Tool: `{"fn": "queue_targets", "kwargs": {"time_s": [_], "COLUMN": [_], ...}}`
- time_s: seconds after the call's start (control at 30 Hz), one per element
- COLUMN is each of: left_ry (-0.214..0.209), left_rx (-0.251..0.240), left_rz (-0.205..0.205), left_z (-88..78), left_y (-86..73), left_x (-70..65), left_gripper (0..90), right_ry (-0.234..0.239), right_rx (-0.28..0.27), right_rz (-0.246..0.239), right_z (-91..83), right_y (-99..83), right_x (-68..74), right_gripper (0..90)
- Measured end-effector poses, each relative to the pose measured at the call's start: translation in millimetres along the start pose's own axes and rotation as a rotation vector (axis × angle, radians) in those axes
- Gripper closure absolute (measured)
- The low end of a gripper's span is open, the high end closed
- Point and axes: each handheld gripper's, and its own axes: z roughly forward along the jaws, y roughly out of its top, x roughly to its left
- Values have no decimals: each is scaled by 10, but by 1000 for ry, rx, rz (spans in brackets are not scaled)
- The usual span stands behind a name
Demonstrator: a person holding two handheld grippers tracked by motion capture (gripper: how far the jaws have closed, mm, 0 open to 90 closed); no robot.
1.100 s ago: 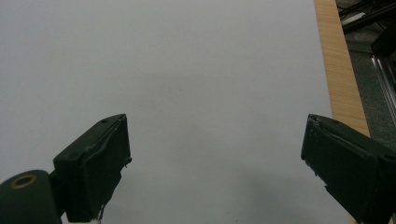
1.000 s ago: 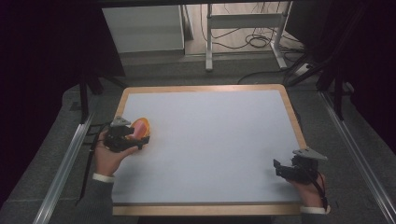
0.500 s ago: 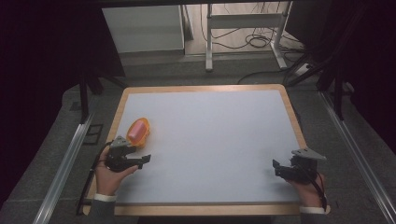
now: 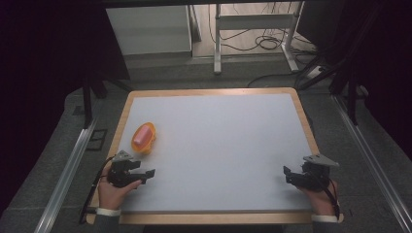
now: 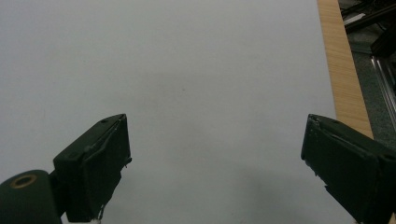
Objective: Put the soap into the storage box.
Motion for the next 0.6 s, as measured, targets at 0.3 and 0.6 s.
{"fn": "queue_targets", "kwargs": {"time_s": [0.3,0.6], "left_ry": [-5,1], "left_rx": [5,5], "left_rz": [5,10], "left_z": [37,14], "left_y": [11,8], "left_x": [-18,-13], "left_gripper": [244,243], "right_ry": [-6,-6], "right_rx": [2,-6], "right_rz": [-3,-16], "right_z": [11,12], "right_y": [-6,12], "right_x": [-11,43], "right_gripper": [78,78]}}
